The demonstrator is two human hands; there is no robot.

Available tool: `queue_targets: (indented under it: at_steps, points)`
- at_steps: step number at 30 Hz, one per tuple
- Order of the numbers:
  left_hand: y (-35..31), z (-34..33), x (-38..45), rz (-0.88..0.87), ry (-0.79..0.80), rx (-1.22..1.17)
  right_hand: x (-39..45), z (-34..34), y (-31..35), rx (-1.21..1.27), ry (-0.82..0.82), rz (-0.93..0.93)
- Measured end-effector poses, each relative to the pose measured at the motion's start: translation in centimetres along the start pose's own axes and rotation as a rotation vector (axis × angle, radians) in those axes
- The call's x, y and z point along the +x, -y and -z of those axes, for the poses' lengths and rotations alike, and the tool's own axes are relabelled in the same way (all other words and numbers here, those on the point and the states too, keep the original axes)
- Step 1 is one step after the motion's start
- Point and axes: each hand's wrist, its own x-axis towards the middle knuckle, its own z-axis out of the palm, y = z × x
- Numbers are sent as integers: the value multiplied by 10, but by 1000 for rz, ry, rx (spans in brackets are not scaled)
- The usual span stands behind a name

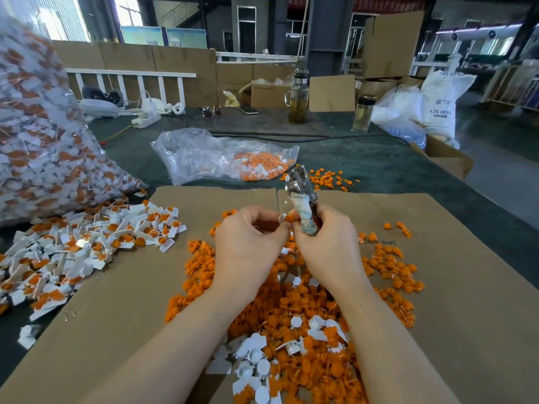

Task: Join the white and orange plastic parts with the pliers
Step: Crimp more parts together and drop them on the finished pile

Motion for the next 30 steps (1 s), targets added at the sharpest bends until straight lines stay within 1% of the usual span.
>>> queue_targets:
  at_steps: [5, 8, 11, 14, 16, 20, 30]
  points:
    - [2, 0, 1, 2, -29, 1, 0, 0, 0, 23, 28, 6]
    - [3, 0, 4, 55, -35, -45, 2, 3, -1, 40, 47, -7]
    - [1, 3, 7, 134, -39, -163, 3, 11, -6, 61, 135, -22]
    - [-2, 6, 8, 153, -43, -259, 2, 18, -7, 76, 251, -22]
    - [-4, 8, 9, 156, -39, -314, 1, 20, -6, 95, 312, -29]
    - [-6, 12, 10, 135, -18, -365, 1, 24, -3, 41, 405, -39]
    - [-8, 15, 10, 94, 48, -428, -1, 26, 1, 32, 467, -1]
